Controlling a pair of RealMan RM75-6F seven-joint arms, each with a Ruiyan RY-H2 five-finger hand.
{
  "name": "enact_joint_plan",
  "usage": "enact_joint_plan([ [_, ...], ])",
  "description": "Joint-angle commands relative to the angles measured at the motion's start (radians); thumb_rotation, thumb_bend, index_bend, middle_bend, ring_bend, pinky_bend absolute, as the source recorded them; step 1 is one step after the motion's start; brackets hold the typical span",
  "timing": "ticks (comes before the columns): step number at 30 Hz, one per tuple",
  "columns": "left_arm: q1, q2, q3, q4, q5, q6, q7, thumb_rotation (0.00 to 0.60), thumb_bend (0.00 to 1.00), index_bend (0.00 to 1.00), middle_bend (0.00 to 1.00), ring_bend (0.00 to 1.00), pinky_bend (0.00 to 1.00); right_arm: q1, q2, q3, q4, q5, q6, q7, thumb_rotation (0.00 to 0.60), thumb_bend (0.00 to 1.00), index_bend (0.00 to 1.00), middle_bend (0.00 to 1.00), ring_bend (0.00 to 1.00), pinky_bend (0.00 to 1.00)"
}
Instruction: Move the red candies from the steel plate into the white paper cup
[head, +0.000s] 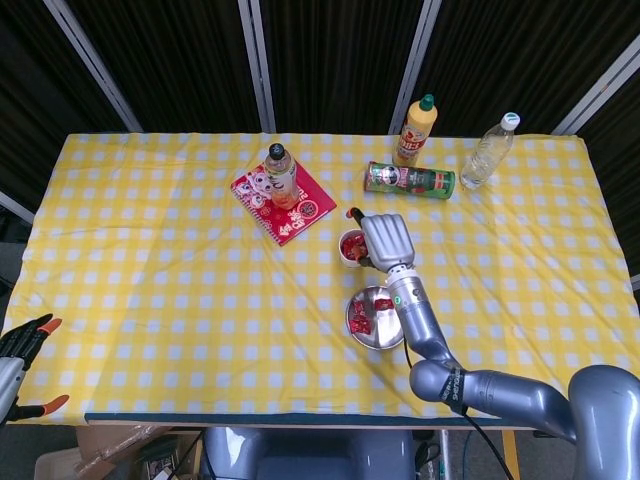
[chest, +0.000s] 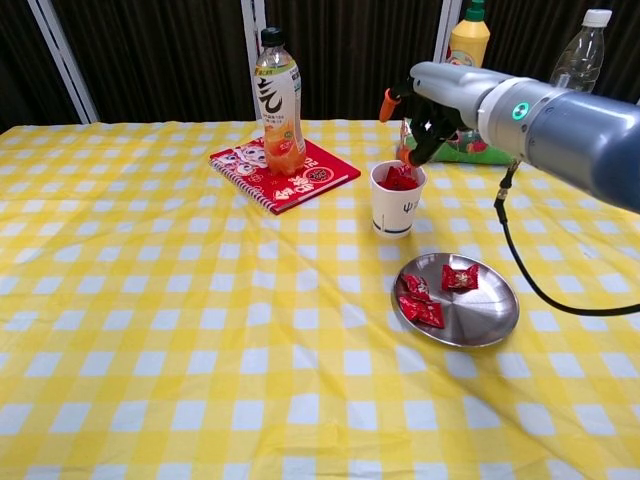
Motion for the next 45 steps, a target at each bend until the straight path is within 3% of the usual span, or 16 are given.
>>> enact_joint_plan([
  [1,0.001,-0.001,0.000,0.001,0.002,0.003,-0.001,0.600,0.07,0.00,0.00,0.00,0.00,-0.044,0.058,-0.022,-0.120,-0.045,0.068,-0.003,0.600,0.43,0.28,0.79,0.83,1.00],
  [9,0.007,-0.007,-0.001,0.009,0.010,0.019,-0.002,0.600,0.07,0.00,0.00,0.00,0.00,-0.151,0.139,-0.164,-0.342,-0.138,0.160,-0.033,0.600,0.40,0.31,0.79,0.83,1.00],
  [14,0.012,-0.013,0.000,0.021,0.016,0.031,-0.001,0.600,0.07,0.00,0.00,0.00,0.00,-0.198,0.123,-0.247,-0.375,-0.177,0.184,-0.041,0.600,0.37,0.33,0.79,0.83,1.00],
  [18,0.015,-0.017,0.001,0.028,0.022,0.039,0.003,0.600,0.07,0.00,0.00,0.00,0.00,-0.217,0.093,-0.281,-0.367,-0.190,0.191,-0.044,0.600,0.35,0.33,0.79,0.83,1.00],
  [25,0.018,-0.021,-0.001,0.026,0.025,0.045,0.019,0.600,0.07,0.00,0.00,0.00,0.00,-0.234,0.003,-0.313,-0.312,-0.190,0.170,-0.046,0.600,0.33,0.35,0.79,0.83,1.00],
  [35,0.016,-0.017,-0.001,0.024,0.015,0.036,0.015,0.600,0.07,0.00,0.00,0.00,0.00,-0.226,-0.061,-0.271,-0.212,-0.162,0.125,-0.042,0.600,0.31,0.37,0.79,0.83,1.00],
  [45,0.012,-0.014,-0.001,0.021,0.010,0.026,0.009,0.600,0.07,0.00,0.00,0.00,0.00,-0.226,-0.081,-0.264,-0.167,-0.147,0.087,-0.036,0.600,0.31,0.42,0.79,0.83,1.00],
])
